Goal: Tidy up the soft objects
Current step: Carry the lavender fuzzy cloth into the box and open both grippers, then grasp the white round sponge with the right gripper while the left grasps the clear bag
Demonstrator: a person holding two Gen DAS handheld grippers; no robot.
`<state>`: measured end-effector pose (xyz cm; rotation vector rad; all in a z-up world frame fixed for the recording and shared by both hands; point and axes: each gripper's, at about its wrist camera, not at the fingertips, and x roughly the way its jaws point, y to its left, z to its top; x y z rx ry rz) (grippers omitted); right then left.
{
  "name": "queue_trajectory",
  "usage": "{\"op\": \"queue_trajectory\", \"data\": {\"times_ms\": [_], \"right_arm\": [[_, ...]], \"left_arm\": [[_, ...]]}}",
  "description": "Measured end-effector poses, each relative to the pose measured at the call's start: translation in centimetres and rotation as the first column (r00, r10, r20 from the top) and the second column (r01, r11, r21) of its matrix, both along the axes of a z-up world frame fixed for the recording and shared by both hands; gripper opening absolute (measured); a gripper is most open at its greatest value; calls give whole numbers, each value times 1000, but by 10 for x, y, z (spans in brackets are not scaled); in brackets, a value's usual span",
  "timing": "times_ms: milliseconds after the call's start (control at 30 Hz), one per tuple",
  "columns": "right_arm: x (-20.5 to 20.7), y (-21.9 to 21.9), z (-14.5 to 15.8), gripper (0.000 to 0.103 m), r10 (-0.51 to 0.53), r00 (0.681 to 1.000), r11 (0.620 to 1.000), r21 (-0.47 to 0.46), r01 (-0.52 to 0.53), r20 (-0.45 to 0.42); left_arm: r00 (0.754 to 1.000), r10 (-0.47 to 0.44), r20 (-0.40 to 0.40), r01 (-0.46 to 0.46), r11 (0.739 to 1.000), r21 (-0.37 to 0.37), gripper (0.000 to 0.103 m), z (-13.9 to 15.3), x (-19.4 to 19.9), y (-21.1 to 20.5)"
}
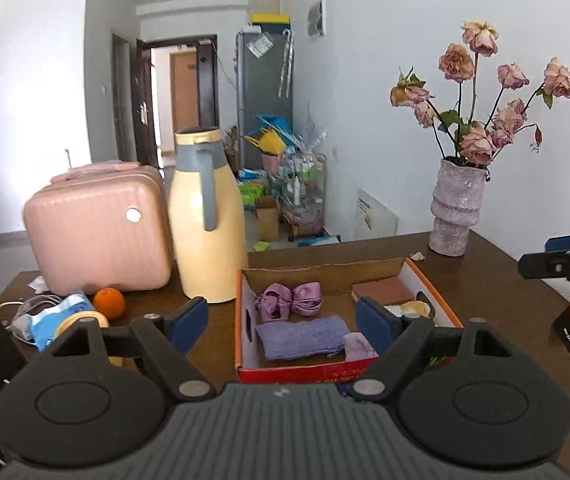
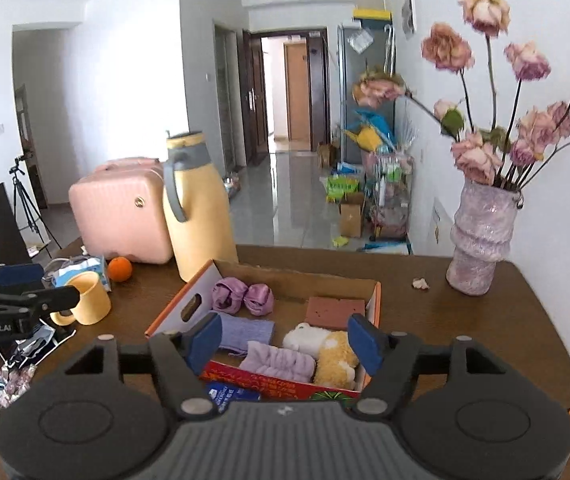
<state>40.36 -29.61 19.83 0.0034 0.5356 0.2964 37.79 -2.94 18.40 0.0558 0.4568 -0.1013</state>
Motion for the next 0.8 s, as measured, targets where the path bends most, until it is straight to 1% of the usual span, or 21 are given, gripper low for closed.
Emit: {"op": "queue_trajectory", "data": {"times_ms": [67,133,167,200,233,267,333,400,467,533,600,633,733,800], "right_arm": [[-20,-2,-5,72,-9,999,999,34,7,48],[-42,-4,-17,73,-10,994,998,61,3,111],[-57,-5,-24,78,-8,988,998,59,-2,155],[-71,-4,-33,82,2,980,999,38,-9,197],[-83,-3,-40,82,1,973,1000,17,-5,230],[-98,-3,-49,82,-15,964,1000,-5,17,265],[-121,0,-64,82,-10,956,999,-45,24,294],[-144,1,-81,84,-16,949,998,-57,36,314],[-165,2,-99,84,-23,950,998,-55,42,310],[-186,4,-119,85,-29,959,999,-26,38,283],[-206,5,-139,85,-41,972,999,14,39,233],[-215,4,-149,85,-43,977,999,31,37,211],[-239,1,-175,85,-61,987,993,108,45,146],[-241,3,-184,85,-48,994,993,112,37,102]], "left_arm": [[999,16,39,-15,1000,-11,86,-9,-20,5],[998,15,68,-13,999,-29,90,-25,-43,11],[997,12,74,-10,999,-32,90,-36,-56,14],[997,16,75,-14,1000,-27,90,-45,-66,15],[996,33,88,-31,999,-21,90,-53,-78,17],[992,47,118,-45,999,-20,90,-61,-91,20],[986,53,161,-54,999,3,92,-77,-117,23],[983,47,176,-47,999,-3,97,-94,-140,26],[990,39,139,-34,999,-35,97,-113,-159,30],[994,31,103,-27,999,-40,97,-132,-178,32],[995,60,81,-57,998,-34,97,-146,-196,36],[995,75,70,-72,997,-42,97,-152,-206,39],[997,69,17,-68,995,-67,97,-164,-222,48],[998,69,8,-68,996,-58,97,-167,-222,49]]}}
